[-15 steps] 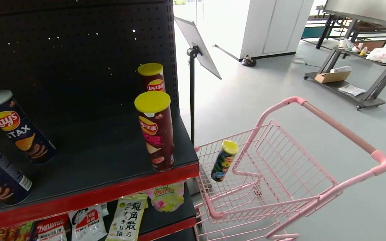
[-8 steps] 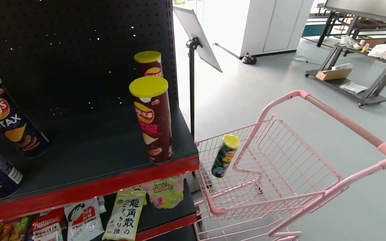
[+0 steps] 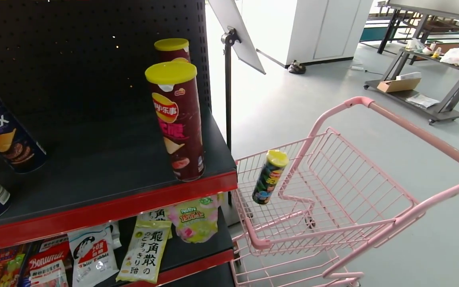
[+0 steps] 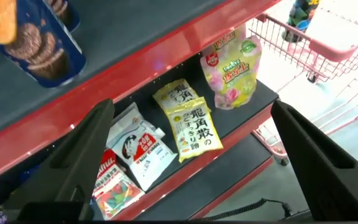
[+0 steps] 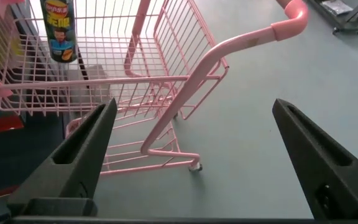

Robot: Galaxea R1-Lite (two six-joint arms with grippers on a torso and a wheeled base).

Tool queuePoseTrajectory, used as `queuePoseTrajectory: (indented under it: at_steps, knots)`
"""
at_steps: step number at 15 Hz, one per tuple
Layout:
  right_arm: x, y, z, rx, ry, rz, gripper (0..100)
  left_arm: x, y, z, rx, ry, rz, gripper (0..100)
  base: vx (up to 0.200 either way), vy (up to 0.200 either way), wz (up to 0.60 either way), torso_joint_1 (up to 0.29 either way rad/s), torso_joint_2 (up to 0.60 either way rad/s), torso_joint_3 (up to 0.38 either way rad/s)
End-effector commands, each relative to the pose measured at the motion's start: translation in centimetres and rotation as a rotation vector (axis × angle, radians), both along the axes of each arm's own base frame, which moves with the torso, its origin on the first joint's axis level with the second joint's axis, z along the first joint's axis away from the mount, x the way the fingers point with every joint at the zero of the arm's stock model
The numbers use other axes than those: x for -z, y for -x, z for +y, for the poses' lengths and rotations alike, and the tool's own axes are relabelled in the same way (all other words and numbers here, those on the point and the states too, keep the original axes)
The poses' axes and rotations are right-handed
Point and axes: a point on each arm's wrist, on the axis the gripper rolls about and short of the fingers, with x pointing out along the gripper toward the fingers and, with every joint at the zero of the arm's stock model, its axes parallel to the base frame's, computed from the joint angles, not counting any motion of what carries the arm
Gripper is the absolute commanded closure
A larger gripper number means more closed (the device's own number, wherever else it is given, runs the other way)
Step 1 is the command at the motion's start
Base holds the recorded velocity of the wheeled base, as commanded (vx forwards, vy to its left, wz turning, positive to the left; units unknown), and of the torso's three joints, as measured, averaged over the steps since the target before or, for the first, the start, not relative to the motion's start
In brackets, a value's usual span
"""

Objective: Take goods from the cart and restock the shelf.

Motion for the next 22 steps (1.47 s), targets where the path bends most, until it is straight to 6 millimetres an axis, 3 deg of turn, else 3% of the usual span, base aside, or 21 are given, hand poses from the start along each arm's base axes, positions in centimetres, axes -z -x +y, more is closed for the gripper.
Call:
queuePoseTrajectory:
  at_steps: [1,10,12,13,14,15,19,22]
  knots:
    - [0.0,0.1,0.0,0.000,-0.001,-0.006,0,0.0,0.0,0.0,0.000,0.000,0.002,0,0.000,0.000,0.00,-0.159,0.49,0.315]
    - [0.3,-0.2,0.0,-0.003,0.008,0.027,0,0.1,0.1,0.0,-0.001,-0.001,-0.002,0,0.000,0.000,0.00,-0.143,0.47,0.325]
    - [-4.6,-2.6,0.2,-0.054,0.015,0.015,0,0.2,0.2,0.1,0.001,0.008,-0.011,0,0.000,0.000,0.00,-0.027,0.09,0.061]
    - [-7.0,-4.6,0.5,-0.101,0.000,0.010,0,0.3,0.3,0.1,-0.002,0.010,-0.013,0,0.000,0.000,0.00,0.000,0.00,0.000]
    - [-9.7,-8.0,1.0,-0.158,-0.053,-0.024,0,0.7,0.3,0.1,-0.006,0.010,-0.016,0,0.000,0.000,0.00,0.000,0.00,0.000]
    - [-10.7,-10.1,1.3,-0.189,-0.089,-0.037,0,1.1,0.4,0.2,-0.008,0.011,-0.019,0,0.000,0.000,0.00,0.000,0.00,0.000]
    - [-9.6,-21.1,3.0,-0.235,-0.139,0.112,0,1.2,0.3,0.1,-0.012,0.063,-0.001,0,0.000,0.000,0.00,0.000,0.00,0.000]
    - [-6.3,-27.0,5.2,-0.323,-0.190,0.172,0,1.1,0.1,0.0,-0.014,0.059,0.015,0,0.000,0.000,0.00,0.000,0.00,0.000]
